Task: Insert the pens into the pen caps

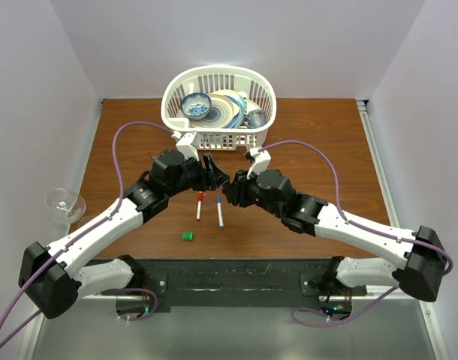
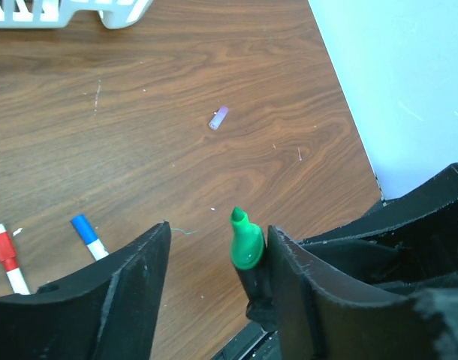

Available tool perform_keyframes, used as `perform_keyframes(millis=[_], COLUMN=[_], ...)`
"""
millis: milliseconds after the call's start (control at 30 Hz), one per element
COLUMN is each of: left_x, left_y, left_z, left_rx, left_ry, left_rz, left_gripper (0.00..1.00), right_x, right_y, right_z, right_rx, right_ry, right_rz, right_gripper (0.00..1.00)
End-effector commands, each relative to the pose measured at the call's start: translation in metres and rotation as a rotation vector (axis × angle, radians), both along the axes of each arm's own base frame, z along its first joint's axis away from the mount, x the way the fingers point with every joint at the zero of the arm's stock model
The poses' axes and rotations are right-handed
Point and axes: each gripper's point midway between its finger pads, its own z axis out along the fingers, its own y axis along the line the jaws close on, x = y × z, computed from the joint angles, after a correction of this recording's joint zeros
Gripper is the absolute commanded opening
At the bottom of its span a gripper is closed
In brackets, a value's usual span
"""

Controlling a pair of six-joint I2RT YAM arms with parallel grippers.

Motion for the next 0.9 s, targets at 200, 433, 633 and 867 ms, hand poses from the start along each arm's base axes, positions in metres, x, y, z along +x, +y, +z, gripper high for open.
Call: perform_keyframes(millis=[200,433,633,867], left_x=[-0.011,-0.032,-0.042,-0.068], left_y=[-0.019,-0.035,-0.034,-0.038], left_z=[0.006,0.038,0.07,0.105], left_rx=[-0.111,-0.23,-0.249,-0.334], left_ry=[-0.002,-0.073,-0.192,-0.302], left_rz=[-0.099,-0.259,-0.351,-0.499], left_gripper=[0.11,0.0,0.0,0.0], right_x=[0.005,-0.013,-0.039,-0.064], right_y=[0.01,0.009,-0.01,-0.018], right_z=[0.042,0.048,0.054,0.062], right_rx=[0.104,0.109,0.131,0.181], right_ry=[-0.077,-0.071,-0.065,-0.057], right_rz=[-0.023,0.068,0.135,0.236], right_gripper=[0.16,0.48,0.66,0.65])
